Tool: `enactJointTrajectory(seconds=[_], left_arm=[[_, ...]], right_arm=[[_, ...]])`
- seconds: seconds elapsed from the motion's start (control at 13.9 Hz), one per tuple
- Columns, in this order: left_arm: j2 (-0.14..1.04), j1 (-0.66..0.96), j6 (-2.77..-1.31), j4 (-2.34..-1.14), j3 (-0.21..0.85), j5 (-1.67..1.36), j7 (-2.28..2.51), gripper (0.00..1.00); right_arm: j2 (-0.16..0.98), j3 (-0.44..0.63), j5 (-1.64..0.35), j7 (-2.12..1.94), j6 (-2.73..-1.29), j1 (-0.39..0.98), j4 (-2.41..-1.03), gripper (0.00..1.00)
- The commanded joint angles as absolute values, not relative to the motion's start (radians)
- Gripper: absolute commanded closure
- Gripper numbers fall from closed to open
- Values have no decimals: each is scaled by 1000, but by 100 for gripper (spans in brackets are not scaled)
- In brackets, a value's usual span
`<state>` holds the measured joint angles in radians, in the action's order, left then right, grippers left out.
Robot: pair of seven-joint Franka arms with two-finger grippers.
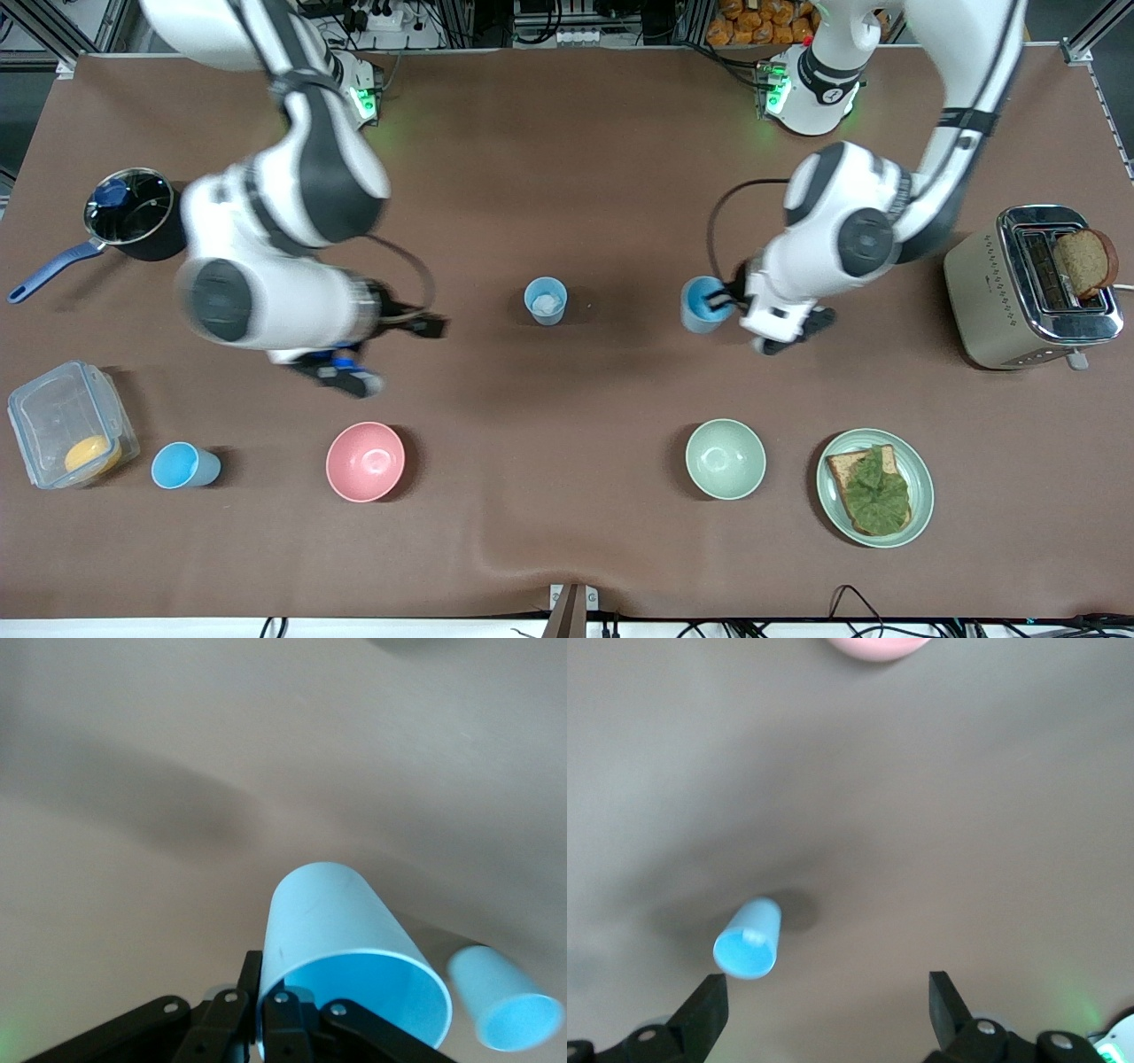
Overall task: Stack blue cups with both arms
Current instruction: 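Lower the left gripper's cup into the standing cup while the right gripper withdraws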
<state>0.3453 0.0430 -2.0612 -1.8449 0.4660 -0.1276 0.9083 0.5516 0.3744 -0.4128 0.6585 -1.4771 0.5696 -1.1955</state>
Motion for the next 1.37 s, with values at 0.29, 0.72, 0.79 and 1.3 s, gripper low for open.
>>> enactJointTrajectory(seconds=[0.29,0.72,0.79,1.3], left_arm=[[612,320,-2060,-1510,445,-88,1231,100],[673,431,-2129,-1465,445,-29,1338,100],[673,431,-2129,-1466,446,-29,1339,100],[703,449,-2129,-1471,446,-38,1353,72]], right_arm=[[543,520,-324,537,-1457,425,-1221,0],[535,520,-308,120,-1457,218,-1212,0],[532,520,-308,74,-1457,201,-1212,0],[381,378,-178,34,-1473,71,-1216,0]])
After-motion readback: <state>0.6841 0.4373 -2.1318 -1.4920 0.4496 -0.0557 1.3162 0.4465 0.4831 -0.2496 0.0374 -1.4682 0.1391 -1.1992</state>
